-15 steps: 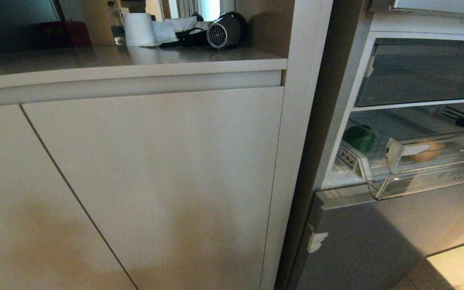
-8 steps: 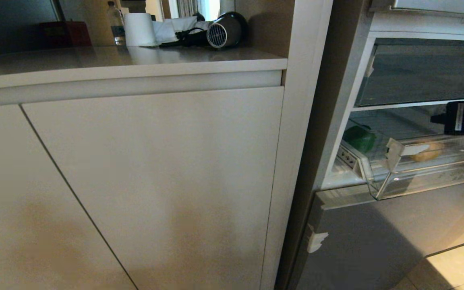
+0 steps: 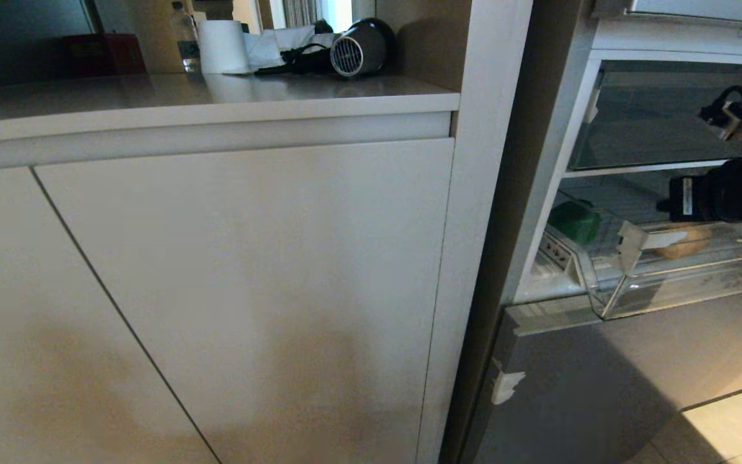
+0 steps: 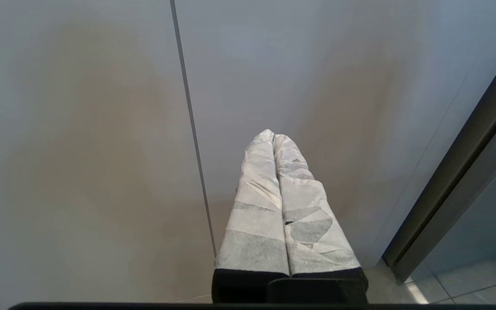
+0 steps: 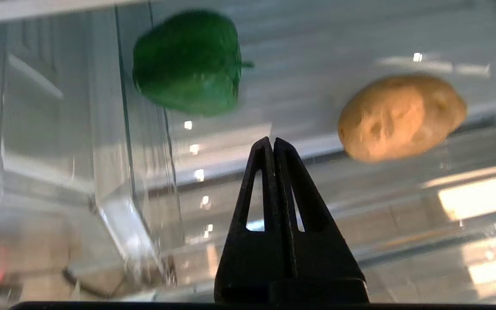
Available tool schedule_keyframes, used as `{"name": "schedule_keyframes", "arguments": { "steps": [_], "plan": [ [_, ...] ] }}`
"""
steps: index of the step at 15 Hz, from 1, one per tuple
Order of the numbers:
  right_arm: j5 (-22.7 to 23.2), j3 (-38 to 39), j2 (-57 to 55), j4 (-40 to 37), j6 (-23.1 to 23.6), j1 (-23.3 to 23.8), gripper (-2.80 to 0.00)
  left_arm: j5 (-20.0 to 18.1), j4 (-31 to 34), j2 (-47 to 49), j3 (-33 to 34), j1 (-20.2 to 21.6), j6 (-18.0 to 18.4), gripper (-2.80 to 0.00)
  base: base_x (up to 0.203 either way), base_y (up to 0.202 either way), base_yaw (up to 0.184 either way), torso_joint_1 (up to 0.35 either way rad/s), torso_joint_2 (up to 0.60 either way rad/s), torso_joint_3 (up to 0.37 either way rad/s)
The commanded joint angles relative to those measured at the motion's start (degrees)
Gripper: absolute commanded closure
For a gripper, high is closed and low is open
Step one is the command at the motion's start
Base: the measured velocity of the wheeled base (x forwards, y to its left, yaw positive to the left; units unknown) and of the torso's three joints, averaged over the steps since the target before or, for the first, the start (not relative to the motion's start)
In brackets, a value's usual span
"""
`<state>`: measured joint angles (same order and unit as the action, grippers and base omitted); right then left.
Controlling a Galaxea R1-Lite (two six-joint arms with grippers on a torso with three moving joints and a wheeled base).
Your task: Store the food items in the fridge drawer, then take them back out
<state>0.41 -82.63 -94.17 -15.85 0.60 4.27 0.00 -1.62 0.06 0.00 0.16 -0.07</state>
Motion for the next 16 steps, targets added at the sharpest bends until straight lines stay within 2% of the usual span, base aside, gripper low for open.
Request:
{"name": "schedule_keyframes", "arguments": {
  "steps": [1,4,8,10,14,16],
  "plan": [
    [0.0,-5.1,-1.2,-7.4,0.0,0.0,0.00,0.0,0.0,0.0,0.6,0.0,0.0,0.00,0.000,0.000,0.000,0.000,0.00,0.000],
    [-0.4,-10.9,-0.1,-16.9,0.0,0.1,0.00,0.0,0.0,0.0,0.6,0.0,0.0,0.00,0.000,0.000,0.000,0.000,0.00,0.000],
    [-0.7,-12.9,4.3,-26.2,0.8,0.2,0.00,0.0,0.0,0.0,0.6,0.0,0.0,0.00,0.000,0.000,0.000,0.000,0.00,0.000],
    [-0.6,-14.0,4.6,-26.1,0.9,0.2,0.00,0.0,0.0,0.0,0.6,0.0,0.0,0.00,0.000,0.000,0.000,0.000,0.00,0.000],
    [-0.6,-14.7,1.1,-19.5,0.4,0.6,0.00,0.0,0.0,0.0,0.6,0.0,0.0,0.00,0.000,0.000,0.000,0.000,0.00,0.000],
    [-1.3,-15.6,-1.6,-18.7,0.8,1.7,0.00,0.0,0.0,0.0,0.6,0.0,0.0,0.00,0.000,0.000,0.000,0.000,0.00,0.000]
  ]
}}
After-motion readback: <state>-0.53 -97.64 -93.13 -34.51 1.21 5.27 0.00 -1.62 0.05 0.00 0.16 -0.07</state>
